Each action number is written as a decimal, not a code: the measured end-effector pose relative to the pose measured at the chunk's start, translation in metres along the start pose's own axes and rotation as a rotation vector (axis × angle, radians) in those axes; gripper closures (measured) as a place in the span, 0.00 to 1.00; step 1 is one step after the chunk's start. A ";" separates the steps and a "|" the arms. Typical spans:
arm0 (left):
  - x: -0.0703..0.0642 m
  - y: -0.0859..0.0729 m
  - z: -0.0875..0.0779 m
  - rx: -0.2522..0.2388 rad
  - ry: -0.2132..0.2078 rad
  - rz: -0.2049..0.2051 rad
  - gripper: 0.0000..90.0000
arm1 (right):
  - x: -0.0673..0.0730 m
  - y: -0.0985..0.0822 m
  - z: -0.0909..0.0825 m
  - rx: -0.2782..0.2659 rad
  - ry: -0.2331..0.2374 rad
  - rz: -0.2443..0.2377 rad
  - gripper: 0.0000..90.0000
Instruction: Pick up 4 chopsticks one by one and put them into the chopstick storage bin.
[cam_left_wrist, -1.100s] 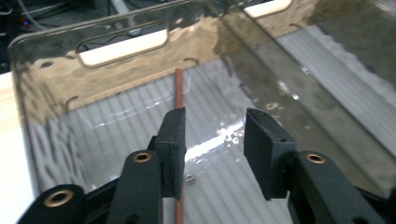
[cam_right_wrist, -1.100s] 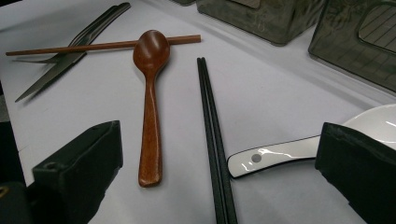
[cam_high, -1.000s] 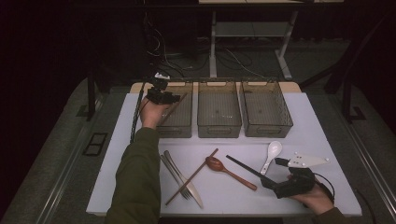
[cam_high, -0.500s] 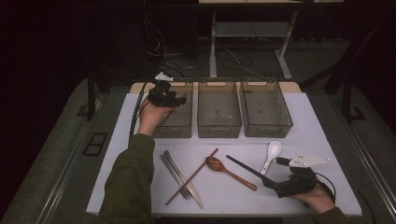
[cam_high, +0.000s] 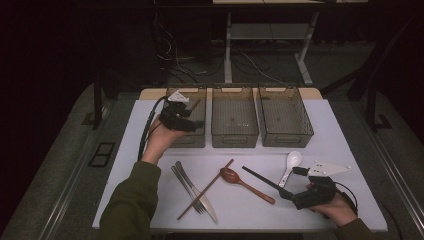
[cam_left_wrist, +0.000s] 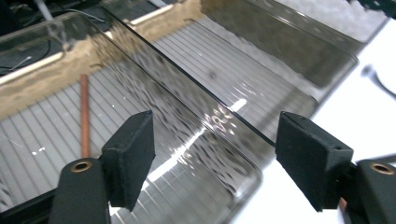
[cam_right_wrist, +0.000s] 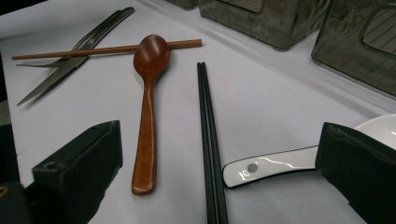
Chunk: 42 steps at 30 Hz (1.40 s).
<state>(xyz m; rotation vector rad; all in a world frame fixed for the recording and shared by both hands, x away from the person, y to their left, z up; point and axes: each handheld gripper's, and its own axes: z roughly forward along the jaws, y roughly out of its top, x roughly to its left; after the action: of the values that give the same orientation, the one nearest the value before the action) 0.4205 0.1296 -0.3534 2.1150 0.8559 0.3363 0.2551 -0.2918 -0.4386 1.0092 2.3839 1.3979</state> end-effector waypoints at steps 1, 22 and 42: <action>-0.003 -0.002 -0.001 -0.005 -0.001 0.004 0.28 | 0.000 0.000 0.000 0.000 -0.002 0.000 0.01; -0.047 -0.043 -0.021 -0.044 -0.048 0.007 0.18 | -0.001 0.000 0.001 0.005 -0.010 0.003 0.01; -0.089 -0.088 -0.024 -0.056 -0.093 0.015 0.19 | 0.001 -0.002 0.002 0.015 -0.017 -0.003 0.01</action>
<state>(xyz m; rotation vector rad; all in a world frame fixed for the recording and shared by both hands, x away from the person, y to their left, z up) 0.3031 0.1223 -0.4016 2.0694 0.7681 0.2648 0.2541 -0.2901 -0.4413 1.0166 2.3862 1.3667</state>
